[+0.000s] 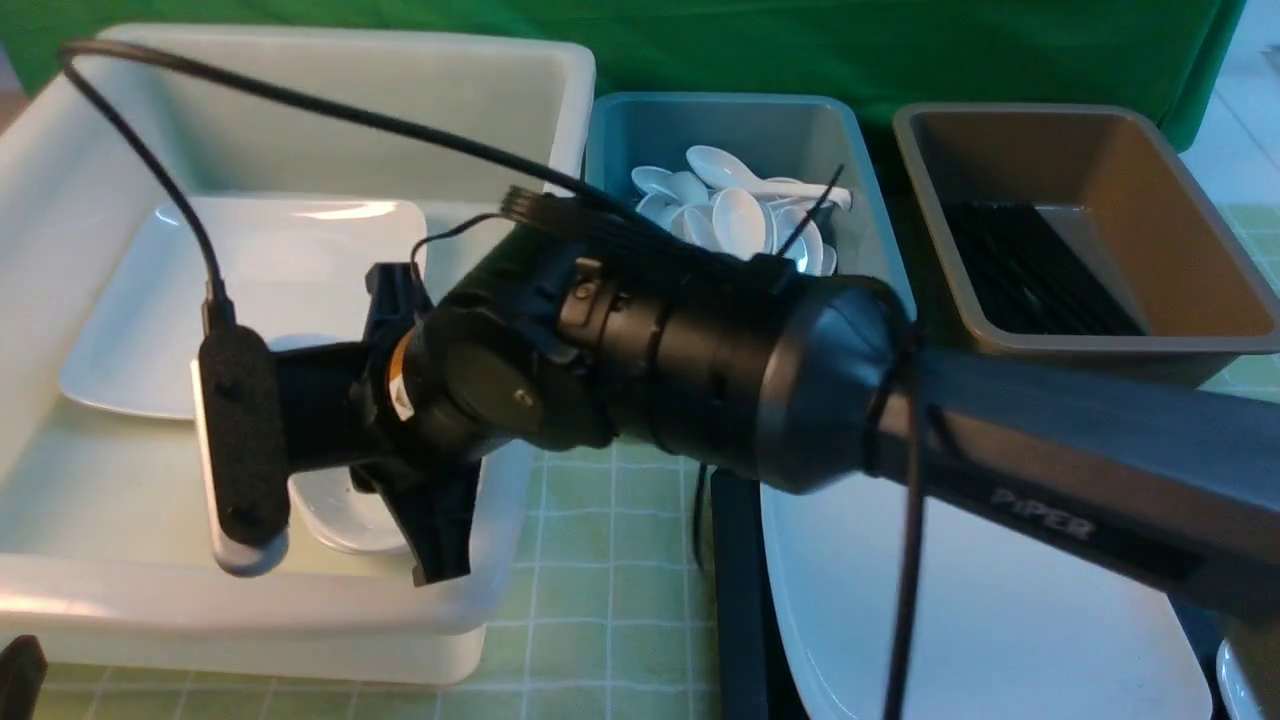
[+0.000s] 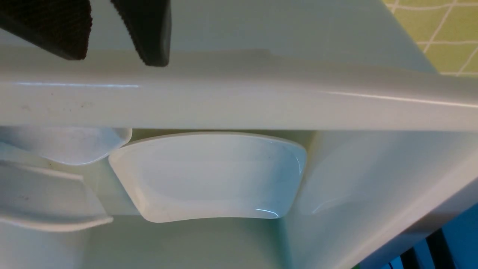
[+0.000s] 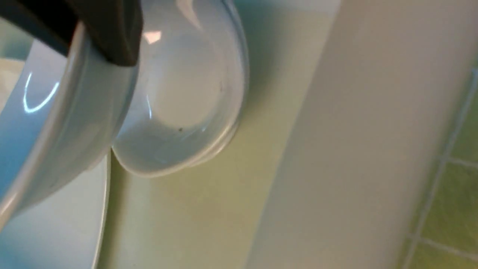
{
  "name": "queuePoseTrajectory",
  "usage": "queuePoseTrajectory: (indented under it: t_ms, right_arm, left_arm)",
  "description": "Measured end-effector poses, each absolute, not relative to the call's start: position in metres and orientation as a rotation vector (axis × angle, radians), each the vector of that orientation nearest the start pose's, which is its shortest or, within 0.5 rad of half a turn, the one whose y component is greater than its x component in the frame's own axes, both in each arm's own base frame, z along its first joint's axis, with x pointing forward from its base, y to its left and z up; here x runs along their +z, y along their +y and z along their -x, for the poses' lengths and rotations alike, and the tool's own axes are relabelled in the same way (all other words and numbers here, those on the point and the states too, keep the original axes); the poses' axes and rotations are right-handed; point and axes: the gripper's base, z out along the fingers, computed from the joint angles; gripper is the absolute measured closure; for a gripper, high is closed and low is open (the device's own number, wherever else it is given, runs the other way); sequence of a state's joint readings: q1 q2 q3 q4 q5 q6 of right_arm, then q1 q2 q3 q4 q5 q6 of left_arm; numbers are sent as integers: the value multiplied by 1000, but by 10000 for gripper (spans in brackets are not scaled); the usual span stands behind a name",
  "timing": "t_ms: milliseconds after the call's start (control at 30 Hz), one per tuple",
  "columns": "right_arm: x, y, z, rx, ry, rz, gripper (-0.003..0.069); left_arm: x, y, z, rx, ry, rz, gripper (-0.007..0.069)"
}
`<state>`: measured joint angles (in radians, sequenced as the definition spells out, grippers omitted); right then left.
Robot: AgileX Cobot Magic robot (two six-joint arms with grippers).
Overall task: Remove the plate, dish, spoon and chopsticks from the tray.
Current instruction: Use the right arm to put the small plate into the large storage box on the left
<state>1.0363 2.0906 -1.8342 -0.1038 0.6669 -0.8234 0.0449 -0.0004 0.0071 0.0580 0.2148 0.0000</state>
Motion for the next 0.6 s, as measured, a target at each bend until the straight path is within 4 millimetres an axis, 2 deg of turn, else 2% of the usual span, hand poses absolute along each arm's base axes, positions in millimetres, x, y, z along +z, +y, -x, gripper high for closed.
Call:
queuePoseTrajectory:
  t_ms: [133,233,333,600]
  right_arm:
    - [252,423,-263,-137,1272,2011,631]
    - [239,426,-265,-148,1272,2042,624]
    - [236,426,-265,-155,1274,2058,599]
    - [235,424,-265,-166,1278,2070,366]
  left_arm:
    - [191,4,-56,86,1706,-1,400]
    - [191,4,-56,86,1706,-1,400]
    - [191,4,-56,86,1706,-1,400]
    - [191,4,-56,86,1706,-1,400]
